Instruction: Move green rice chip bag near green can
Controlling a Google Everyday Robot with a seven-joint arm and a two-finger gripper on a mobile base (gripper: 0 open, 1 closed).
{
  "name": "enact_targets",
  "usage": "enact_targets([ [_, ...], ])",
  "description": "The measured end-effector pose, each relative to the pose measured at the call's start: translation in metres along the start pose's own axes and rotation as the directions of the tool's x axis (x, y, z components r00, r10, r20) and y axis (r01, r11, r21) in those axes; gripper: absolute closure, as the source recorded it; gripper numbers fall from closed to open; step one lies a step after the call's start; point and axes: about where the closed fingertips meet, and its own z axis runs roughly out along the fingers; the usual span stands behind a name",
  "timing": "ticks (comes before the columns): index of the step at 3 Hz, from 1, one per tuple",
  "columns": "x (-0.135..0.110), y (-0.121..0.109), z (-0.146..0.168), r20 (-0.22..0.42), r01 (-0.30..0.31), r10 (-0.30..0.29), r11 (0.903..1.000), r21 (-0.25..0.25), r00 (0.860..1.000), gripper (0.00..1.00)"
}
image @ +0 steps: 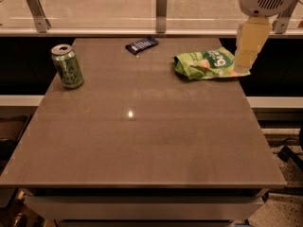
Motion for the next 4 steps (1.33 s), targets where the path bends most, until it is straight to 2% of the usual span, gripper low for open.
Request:
enact_targets([
  [1,0.001,-0.018,0.008,0.015,0.018,-0.018,0.9998,0.006,1.0,0.0],
  [3,-0.02,-0.043,0.042,0.083,0.093,-0.088,0.9938,-0.061,0.993,0.0],
  [4,-0.02,-0.044,0.042,0.083,0.093,-0.088,0.9938,-0.06,0.993,0.0],
])
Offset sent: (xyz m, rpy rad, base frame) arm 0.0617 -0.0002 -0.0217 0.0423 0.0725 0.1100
